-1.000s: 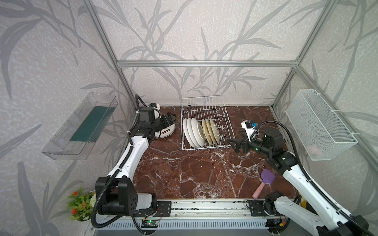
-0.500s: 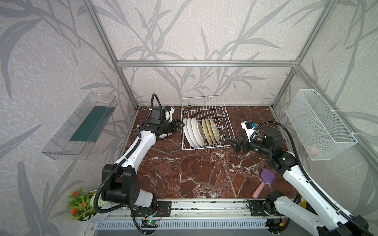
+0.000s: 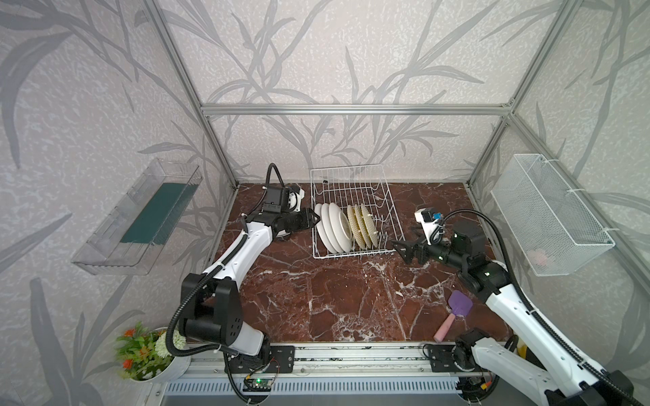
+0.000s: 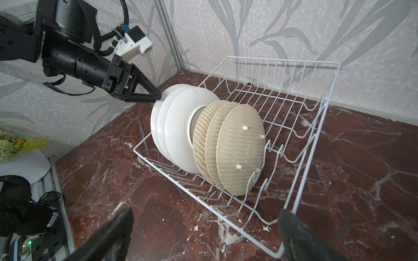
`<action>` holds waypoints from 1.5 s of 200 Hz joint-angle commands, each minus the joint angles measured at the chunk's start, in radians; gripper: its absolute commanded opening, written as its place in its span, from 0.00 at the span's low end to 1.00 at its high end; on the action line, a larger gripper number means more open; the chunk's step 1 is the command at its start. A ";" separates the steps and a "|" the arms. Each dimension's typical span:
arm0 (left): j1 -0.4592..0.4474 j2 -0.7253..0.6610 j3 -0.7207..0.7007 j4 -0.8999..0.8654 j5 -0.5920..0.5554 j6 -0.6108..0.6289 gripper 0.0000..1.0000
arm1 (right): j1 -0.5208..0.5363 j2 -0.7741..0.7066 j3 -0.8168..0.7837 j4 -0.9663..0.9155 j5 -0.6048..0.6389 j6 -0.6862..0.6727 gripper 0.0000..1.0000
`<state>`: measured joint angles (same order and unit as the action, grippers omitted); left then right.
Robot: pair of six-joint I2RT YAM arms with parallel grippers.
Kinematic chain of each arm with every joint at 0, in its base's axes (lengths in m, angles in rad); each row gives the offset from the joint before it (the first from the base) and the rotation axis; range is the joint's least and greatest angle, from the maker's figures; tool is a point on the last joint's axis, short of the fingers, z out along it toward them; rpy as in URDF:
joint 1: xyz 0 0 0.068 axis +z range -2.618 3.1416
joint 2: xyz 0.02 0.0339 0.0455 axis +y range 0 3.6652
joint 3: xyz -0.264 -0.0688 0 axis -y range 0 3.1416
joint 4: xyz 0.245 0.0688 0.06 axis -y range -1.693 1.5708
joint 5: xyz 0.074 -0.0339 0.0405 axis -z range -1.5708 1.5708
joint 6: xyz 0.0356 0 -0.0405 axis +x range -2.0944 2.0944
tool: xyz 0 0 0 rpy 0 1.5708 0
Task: Unload the plates from the dish rack
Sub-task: Pick up a plate from the dish rack.
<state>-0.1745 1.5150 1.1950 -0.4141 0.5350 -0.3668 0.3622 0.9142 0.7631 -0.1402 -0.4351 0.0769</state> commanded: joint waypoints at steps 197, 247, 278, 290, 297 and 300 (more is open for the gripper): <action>-0.035 0.098 0.058 0.032 0.079 -0.029 0.13 | 0.004 -0.019 -0.019 -0.001 0.025 -0.023 0.99; -0.040 0.114 0.089 0.009 0.074 -0.021 0.04 | 0.004 -0.020 -0.022 0.001 0.031 -0.024 0.99; -0.040 0.101 0.088 0.008 0.071 -0.024 0.00 | 0.004 -0.015 -0.023 0.008 0.029 -0.023 0.99; -0.040 0.096 0.082 0.018 0.075 -0.032 0.00 | 0.004 -0.014 -0.023 0.011 0.027 -0.022 0.99; -0.040 0.094 0.076 0.030 0.081 -0.039 0.00 | 0.004 -0.014 -0.023 0.012 0.027 -0.022 0.99; -0.040 0.092 0.073 0.036 0.084 -0.044 0.00 | 0.004 -0.014 -0.022 0.014 0.027 -0.022 0.99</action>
<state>-0.2180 1.6215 1.2598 -0.3824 0.6483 -0.4232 0.3622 0.9119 0.7479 -0.1402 -0.4145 0.0612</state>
